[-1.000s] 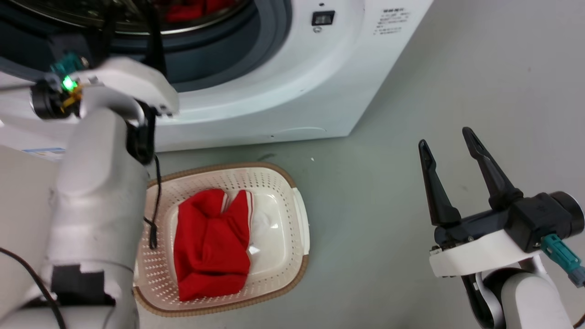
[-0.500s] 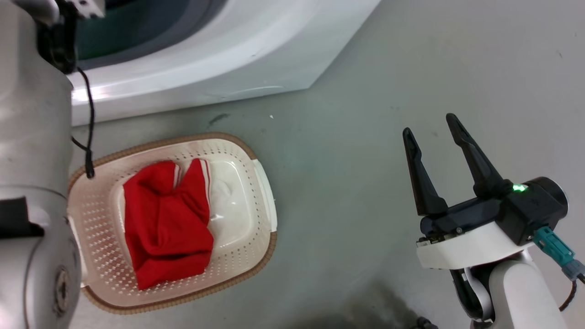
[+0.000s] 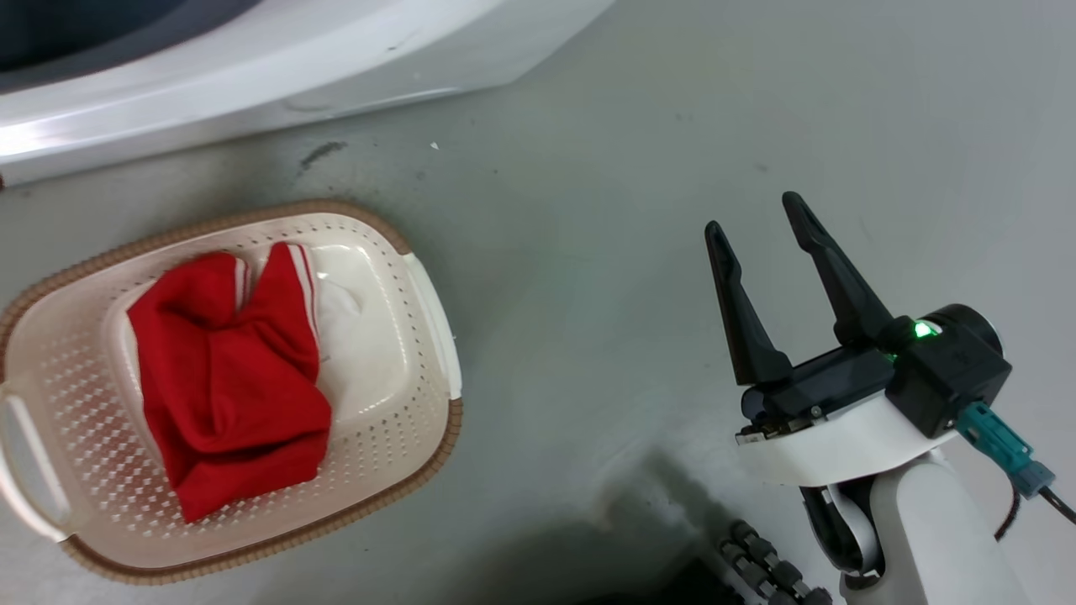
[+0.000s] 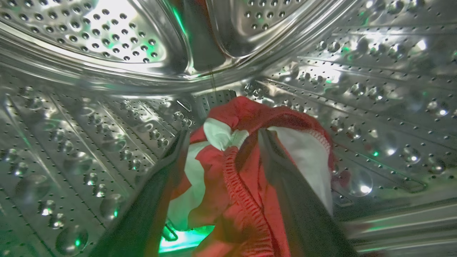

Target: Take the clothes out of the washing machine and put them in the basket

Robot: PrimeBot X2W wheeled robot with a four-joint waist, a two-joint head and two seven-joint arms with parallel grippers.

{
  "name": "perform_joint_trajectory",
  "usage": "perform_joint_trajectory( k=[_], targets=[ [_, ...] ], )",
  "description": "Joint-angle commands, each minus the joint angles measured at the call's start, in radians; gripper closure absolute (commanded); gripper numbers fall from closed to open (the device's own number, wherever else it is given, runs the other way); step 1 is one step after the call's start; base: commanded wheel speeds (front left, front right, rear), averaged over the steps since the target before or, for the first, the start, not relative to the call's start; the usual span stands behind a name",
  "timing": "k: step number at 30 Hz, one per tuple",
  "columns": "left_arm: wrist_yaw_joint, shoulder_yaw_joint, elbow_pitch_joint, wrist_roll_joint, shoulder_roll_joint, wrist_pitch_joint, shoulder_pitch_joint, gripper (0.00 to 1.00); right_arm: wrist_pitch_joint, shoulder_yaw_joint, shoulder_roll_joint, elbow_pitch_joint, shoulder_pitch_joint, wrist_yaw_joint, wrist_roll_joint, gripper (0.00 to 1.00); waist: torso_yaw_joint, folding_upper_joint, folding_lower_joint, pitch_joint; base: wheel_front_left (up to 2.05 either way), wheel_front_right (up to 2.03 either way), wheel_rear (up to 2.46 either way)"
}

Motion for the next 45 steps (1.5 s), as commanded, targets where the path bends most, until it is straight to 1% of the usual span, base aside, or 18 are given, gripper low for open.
perform_joint_trajectory(
  k=[1, 9, 15, 16, 17, 18, 19, 24, 27, 30, 33, 39, 43, 44, 45],
  targets=[
    [-0.003, -0.005, 0.001, 0.003, 0.01, 0.011, -0.009, 0.0, -0.007, 0.003, 0.002, 0.002, -0.022, -0.001, 0.003, 0.0, -0.023, -0.0001, -0.0001, 0.026, 0.0, 0.0, 0.0],
    [-0.005, -0.037, 0.005, 0.016, 0.051, 0.167, -0.08, 0.0, -0.035, 0.042, 0.002, 0.035, -0.049, -0.001, 0.04, 0.0, -0.08, -0.0001, -0.0001, 0.08, 0.0, 0.0, 0.0],
    [-0.004, -0.051, 0.01, 0.009, 0.05, 0.272, -0.068, 0.0, -0.047, 0.06, 0.002, 0.056, -0.055, -0.001, 0.063, 0.0, -0.104, -0.0001, -0.0001, 0.092, 0.0, 0.0, 0.0],
    [0.002, -0.052, 0.009, 0.008, 0.048, 0.282, -0.063, 0.0, -0.05, 0.064, 0.002, 0.059, -0.057, -0.001, 0.066, 0.0, -0.107, -0.0001, -0.0001, 0.092, 0.0, 0.0, 0.0],
    [0.007, -0.052, 0.002, 0.008, 0.048, 0.286, -0.059, 0.08, -0.05, 0.067, 0.002, 0.061, -0.06, -0.001, 0.07, 0.0, -0.11, -0.0001, -0.0001, 0.093, 0.0, 0.0, 0.0],
    [0.007, -0.054, 0.005, 0.005, 0.047, 0.301, -0.05, 0.6, -0.052, 0.071, 0.002, 0.064, -0.063, -0.001, 0.073, 0.0, -0.113, -0.0001, -0.0001, 0.092, 0.0, 0.0, 0.0],
    [0.011, -0.052, 0.0, 0.001, 0.046, 0.303, -0.043, 1.0, -0.053, 0.073, 0.002, 0.065, -0.064, -0.001, 0.079, 0.0, -0.115, -0.0001, -0.0001, 0.092, 0.0, 0.0, 0.0],
    [0.045, -0.049, -0.046, -0.002, 0.056, 0.278, -0.02, 1.0, -0.06, 0.078, 0.002, 0.079, -0.067, -0.001, 0.091, 0.0, -0.125, -0.0001, -0.0001, 0.085, 0.0, 0.0, 0.0],
    [0.056, -0.051, -0.082, -0.002, 0.064, 0.235, -0.003, 1.0, -0.062, 0.071, 0.002, 0.088, -0.071, -0.001, 0.092, 0.0, -0.124, -0.0001, -0.0001, 0.072, 0.0, 0.0, 0.0],
    [0.063, -0.046, -0.123, -0.01, 0.065, 0.168, 0.022, 1.0, -0.063, 0.06, 0.002, 0.091, -0.075, -0.001, 0.086, 0.0, -0.114, -0.0001, -0.0001, 0.052, 0.0, 0.0, 0.0],
    [0.067, -0.04, -0.153, -0.024, 0.057, 0.088, 0.06, 1.0, -0.066, 0.045, 0.002, 0.092, -0.077, -0.001, 0.081, 0.0, -0.1, -0.0001, -0.0001, 0.022, 0.0, 0.0, 0.0],
    [0.082, -0.026, -0.177, -0.04, 0.049, -0.114, 0.165, 1.0, -0.062, 0.012, 0.002, 0.095, -0.053, -0.001, 0.058, 0.0, -0.073, -0.0001, -0.0001, -0.072, 0.0, 0.0, 0.0],
    [0.093, -0.004, -0.157, -0.067, 0.042, -0.253, 0.253, 1.0, -0.049, -0.007, 0.002, 0.098, -0.025, -0.001, 0.042, 0.0, -0.062, -0.0001, -0.0001, -0.155, 0.0, 0.0, 0.0],
    [0.094, 0.011, -0.133, -0.089, 0.032, -0.334, 0.31, 1.0, -0.034, -0.019, 0.002, 0.093, -0.006, -0.001, 0.032, 0.0, -0.056, -0.0001, -0.0001, -0.215, 0.0, 0.0, 0.0],
    [0.092, 0.013, -0.122, -0.091, 0.03, -0.355, 0.332, 1.0, -0.029, -0.023, 0.002, 0.092, 0.004, -0.001, 0.03, 0.0, -0.054, -0.0001, -0.0001, -0.238, 0.0, 0.0, 0.0]
  ],
)
